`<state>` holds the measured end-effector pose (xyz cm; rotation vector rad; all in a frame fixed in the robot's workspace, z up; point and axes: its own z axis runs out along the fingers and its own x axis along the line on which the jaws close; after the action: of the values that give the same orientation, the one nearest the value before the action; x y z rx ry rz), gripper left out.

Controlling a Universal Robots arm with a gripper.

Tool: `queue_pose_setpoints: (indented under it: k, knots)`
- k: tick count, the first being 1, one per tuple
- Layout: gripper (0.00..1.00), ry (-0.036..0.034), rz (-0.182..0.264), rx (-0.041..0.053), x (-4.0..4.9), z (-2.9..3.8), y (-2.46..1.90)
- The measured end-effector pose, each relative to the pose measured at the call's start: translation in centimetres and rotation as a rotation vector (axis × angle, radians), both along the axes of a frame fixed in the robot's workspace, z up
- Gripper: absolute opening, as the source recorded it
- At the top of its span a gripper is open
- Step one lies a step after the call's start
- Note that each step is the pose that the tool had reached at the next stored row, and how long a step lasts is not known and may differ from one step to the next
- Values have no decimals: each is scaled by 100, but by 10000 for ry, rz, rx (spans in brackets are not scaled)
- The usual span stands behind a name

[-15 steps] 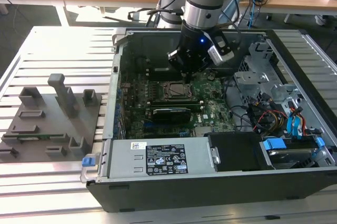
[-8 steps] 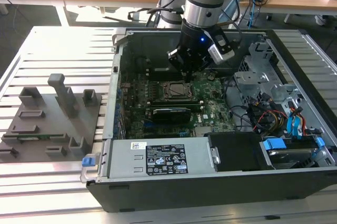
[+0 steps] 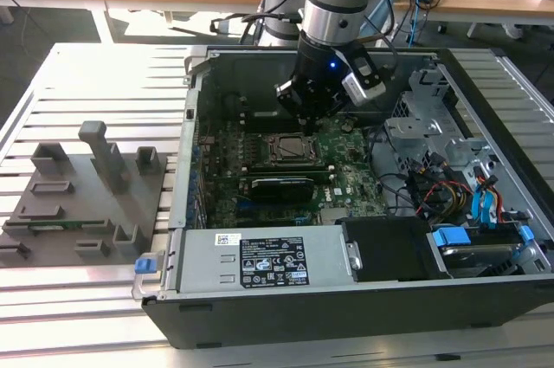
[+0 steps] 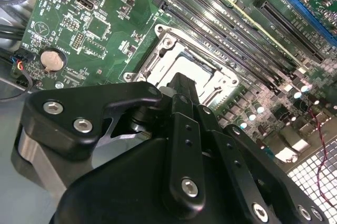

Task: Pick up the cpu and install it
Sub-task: 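Install the second cpu locking lever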

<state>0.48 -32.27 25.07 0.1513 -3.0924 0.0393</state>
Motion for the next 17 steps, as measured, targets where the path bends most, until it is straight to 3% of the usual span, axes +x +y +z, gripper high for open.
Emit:
queue_pose_setpoints:
  k: [1,5,6,8,12,14,17]
  knots:
    - [11,-1,-1,1,0,0,-6]
    - [11,0,-2,2,0,-1,-100]
    - [11,-1,-2,1,-1,0,-157]
    - [11,0,-2,2,-1,-1,-220]
    - [11,0,-1,1,0,0,-324]
    - [11,-1,-2,4,0,-1,-355]
    - [11,0,-2,4,-1,0,-447]
